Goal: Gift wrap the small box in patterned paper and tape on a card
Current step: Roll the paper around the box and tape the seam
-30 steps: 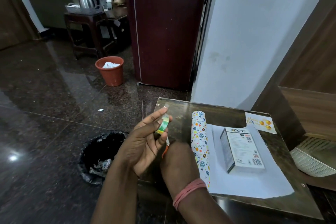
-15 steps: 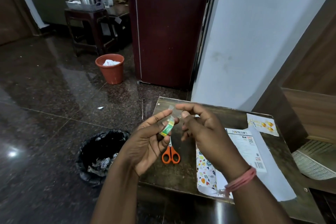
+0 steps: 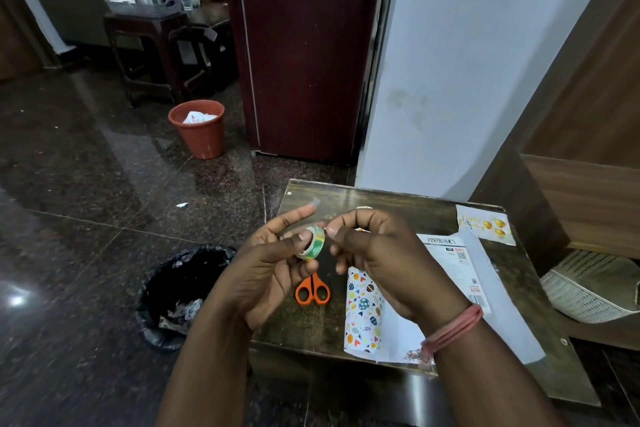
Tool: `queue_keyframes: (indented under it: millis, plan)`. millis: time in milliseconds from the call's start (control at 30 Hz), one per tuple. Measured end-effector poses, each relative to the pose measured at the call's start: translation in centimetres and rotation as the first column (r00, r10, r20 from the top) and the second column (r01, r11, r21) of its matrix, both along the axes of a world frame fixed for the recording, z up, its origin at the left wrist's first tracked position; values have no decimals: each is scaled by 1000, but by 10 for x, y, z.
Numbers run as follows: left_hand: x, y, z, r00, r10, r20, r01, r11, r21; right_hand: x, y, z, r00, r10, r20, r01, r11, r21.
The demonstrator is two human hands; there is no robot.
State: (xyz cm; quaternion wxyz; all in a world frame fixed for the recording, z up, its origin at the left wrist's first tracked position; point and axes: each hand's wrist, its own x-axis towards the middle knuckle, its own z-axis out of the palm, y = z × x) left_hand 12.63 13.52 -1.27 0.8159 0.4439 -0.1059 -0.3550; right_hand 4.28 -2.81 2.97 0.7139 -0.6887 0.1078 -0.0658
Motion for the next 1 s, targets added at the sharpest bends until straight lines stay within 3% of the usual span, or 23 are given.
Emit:
queue_keyframes:
  millis: [200, 367, 467, 533, 633, 700, 833, 1000]
  plan:
    - [-4, -4, 2, 994, 42, 103, -46, 998, 37, 4, 8, -7, 996, -50, -75, 65, 976, 209]
    - [-1, -7, -2, 991, 76, 107, -78, 997, 12, 5, 14, -7, 987, -114, -115, 142, 948, 284]
    - [3, -9, -7, 985, 164, 49, -164, 986, 5, 7, 14, -10, 980, -161, -114, 190, 925, 328]
    - [7, -9, -14, 962, 263, 73, -270, 957, 104, 7, 12, -12, 969, -207, -132, 238, 927, 291]
    - [12, -7, -27, 879, 398, 265, -469, 821, 325, 6, 8, -13, 962, -229, -147, 259, 937, 235]
    - [12, -8, -34, 792, 403, 459, -592, 691, 415, 4, 6, -13, 963, -231, -137, 257, 938, 233]
    - [6, -14, -40, 632, 189, 752, -732, 463, 499, 0, 3, -13, 972, -208, -110, 226, 955, 192]
    - [1, -18, -46, 591, 5, 807, -748, 377, 546, -11, -9, -10, 973, -203, -112, 216, 970, 115]
